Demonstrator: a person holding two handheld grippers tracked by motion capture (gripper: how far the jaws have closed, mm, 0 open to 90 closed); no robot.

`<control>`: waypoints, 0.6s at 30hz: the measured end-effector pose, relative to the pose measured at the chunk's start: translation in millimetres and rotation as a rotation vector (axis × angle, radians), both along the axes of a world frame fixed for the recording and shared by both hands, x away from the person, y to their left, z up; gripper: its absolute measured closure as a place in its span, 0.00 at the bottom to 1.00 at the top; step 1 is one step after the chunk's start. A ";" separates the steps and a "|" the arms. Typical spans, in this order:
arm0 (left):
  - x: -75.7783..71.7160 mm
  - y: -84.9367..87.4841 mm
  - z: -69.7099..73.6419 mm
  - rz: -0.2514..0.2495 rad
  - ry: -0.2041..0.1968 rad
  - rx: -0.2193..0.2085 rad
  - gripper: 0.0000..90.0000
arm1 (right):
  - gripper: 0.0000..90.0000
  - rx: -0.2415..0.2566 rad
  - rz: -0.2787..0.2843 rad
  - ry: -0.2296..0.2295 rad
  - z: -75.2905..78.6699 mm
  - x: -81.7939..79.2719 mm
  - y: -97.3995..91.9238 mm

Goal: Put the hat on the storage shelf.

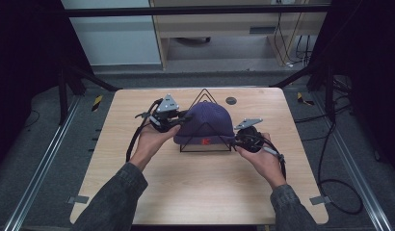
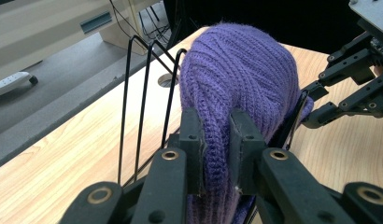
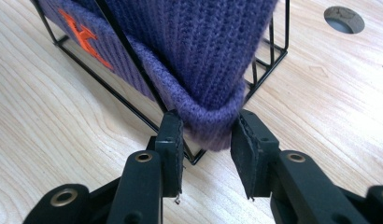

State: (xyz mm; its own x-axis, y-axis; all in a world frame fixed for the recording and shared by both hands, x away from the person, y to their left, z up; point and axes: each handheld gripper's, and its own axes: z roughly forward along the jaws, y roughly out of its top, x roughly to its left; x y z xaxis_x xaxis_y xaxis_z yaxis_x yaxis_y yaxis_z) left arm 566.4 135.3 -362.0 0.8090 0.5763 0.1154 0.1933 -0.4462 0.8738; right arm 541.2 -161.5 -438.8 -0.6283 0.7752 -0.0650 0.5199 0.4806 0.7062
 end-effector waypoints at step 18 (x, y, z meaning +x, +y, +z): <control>-0.2 0.1 -18.0 0.003 0.024 0.022 0.85 | 0.76 -0.005 0.000 0.014 -9.6 -0.2 -1.9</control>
